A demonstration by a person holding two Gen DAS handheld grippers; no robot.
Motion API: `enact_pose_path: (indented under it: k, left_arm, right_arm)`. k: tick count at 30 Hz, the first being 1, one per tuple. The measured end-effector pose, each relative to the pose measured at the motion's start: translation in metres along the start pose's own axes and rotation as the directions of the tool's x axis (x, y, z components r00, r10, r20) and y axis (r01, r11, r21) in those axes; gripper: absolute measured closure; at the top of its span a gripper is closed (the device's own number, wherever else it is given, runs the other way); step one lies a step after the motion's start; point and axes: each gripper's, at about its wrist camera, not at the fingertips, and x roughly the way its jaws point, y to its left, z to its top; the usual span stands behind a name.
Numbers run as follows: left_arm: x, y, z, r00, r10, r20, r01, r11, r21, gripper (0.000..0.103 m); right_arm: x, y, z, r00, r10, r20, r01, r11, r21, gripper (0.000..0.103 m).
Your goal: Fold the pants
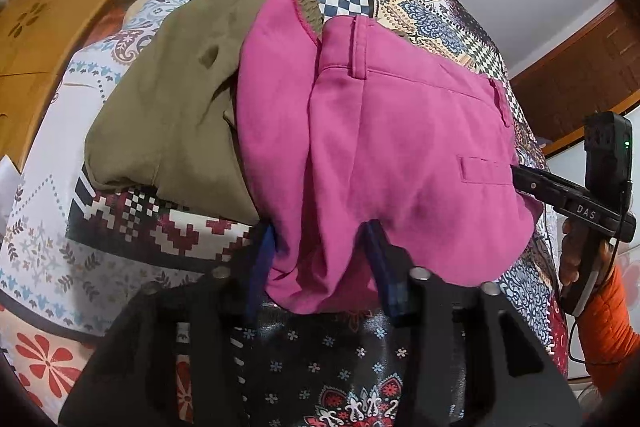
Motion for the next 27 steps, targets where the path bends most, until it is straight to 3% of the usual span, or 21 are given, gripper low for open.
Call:
enact_pose_path:
  k: [2,5,11,18,27]
  left_arm:
    - [-0.002,-0.004,-0.001,1.0,0.002,0.001,-0.002,1.0,0.01,0.084]
    - [-0.006,-0.012,-0.001,1.0,0.029,0.01,-0.029,0.999,0.026,0.095]
    - [-0.028,-0.029,-0.004,0.992,0.089,0.087,-0.098,0.99,0.099,0.098]
    - [-0.073,-0.048,0.008,0.977,0.074,0.202,-0.107,0.982,0.158,0.099]
    - [-0.12,-0.068,0.033,0.937,0.103,0.332,-0.183,0.959,0.218,0.1]
  right_arm:
    - [-0.001,0.007,0.0,1.0,-0.014,0.014,0.015,1.0,-0.023,0.074]
    - [-0.005,0.017,0.0,0.998,-0.054,0.042,0.057,0.996,-0.064,0.09]
    - [-0.022,0.016,0.001,0.994,-0.056,0.098,0.062,0.996,-0.064,0.096]
    - [-0.052,0.027,0.011,0.983,-0.034,0.179,0.049,0.995,-0.081,0.097]
    - [-0.077,0.06,0.032,0.959,0.014,0.282,0.03,0.988,-0.153,0.097]
